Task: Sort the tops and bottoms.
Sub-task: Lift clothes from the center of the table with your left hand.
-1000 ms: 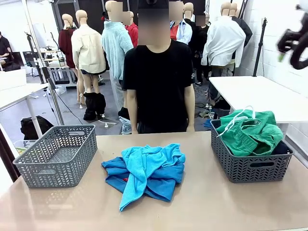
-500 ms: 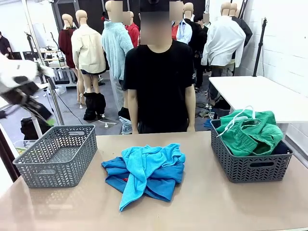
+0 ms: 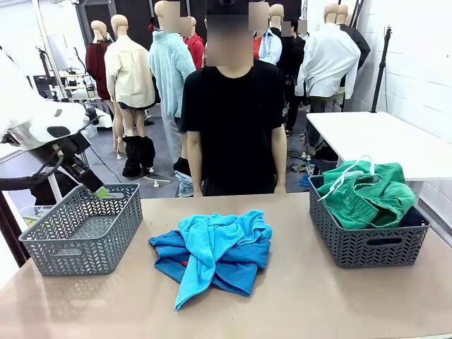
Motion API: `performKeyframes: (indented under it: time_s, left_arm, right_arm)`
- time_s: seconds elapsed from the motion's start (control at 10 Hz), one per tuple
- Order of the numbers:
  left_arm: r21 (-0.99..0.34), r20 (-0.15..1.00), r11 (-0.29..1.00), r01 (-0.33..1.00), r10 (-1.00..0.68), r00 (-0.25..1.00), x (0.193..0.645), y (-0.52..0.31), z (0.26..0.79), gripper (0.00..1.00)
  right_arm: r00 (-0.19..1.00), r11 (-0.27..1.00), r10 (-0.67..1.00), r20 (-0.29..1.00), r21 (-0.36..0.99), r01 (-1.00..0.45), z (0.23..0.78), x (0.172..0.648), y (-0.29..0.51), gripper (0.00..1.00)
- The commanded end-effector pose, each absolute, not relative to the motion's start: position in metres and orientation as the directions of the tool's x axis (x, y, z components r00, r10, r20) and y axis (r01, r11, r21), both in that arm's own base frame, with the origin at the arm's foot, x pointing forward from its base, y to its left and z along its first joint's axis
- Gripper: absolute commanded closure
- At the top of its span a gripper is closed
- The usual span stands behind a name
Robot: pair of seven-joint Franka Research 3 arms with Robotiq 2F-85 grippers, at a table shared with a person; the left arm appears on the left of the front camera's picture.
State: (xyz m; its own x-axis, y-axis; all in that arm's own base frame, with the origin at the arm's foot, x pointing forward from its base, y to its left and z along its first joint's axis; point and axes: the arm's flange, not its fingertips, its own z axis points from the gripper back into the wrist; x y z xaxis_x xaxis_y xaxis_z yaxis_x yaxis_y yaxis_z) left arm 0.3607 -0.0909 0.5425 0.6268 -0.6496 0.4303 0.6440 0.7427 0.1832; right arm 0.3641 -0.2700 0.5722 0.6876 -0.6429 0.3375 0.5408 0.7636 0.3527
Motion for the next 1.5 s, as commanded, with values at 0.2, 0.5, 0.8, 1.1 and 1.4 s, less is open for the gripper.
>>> performKeyframes:
  time_s: [0.2,0.5,0.8,1.1,1.4]
  left_arm:
    - [0.119,0.441,0.717,0.687,-0.658,0.610,0.373,-0.104,0.536,0.24]
    - [0.020,0.481,0.565,0.825,-0.729,0.488,0.415,-0.179,0.526,0.24]
    - [-0.011,0.413,0.440,0.898,-0.816,0.405,0.457,-0.264,0.498,0.24]
    - [-0.058,0.327,0.388,0.920,-0.863,0.385,0.487,-0.305,0.450,0.24]
    - [-0.101,0.254,0.375,0.921,-0.886,0.388,0.494,-0.310,0.405,0.24]
  right_arm:
    - [0.699,0.779,-0.626,0.347,0.328,0.535,0.576,0.360,-0.269,0.00]
    - [0.699,0.779,-0.626,0.347,0.328,0.535,0.576,0.360,-0.269,0.00]
    - [0.699,0.779,-0.626,0.347,0.328,0.535,0.576,0.360,-0.269,0.00]
    - [0.699,0.779,-0.626,0.347,0.328,0.535,0.576,0.360,-0.269,0.00]
    - [0.699,0.779,-0.626,0.347,0.328,0.535,0.576,0.360,-0.269,0.00]
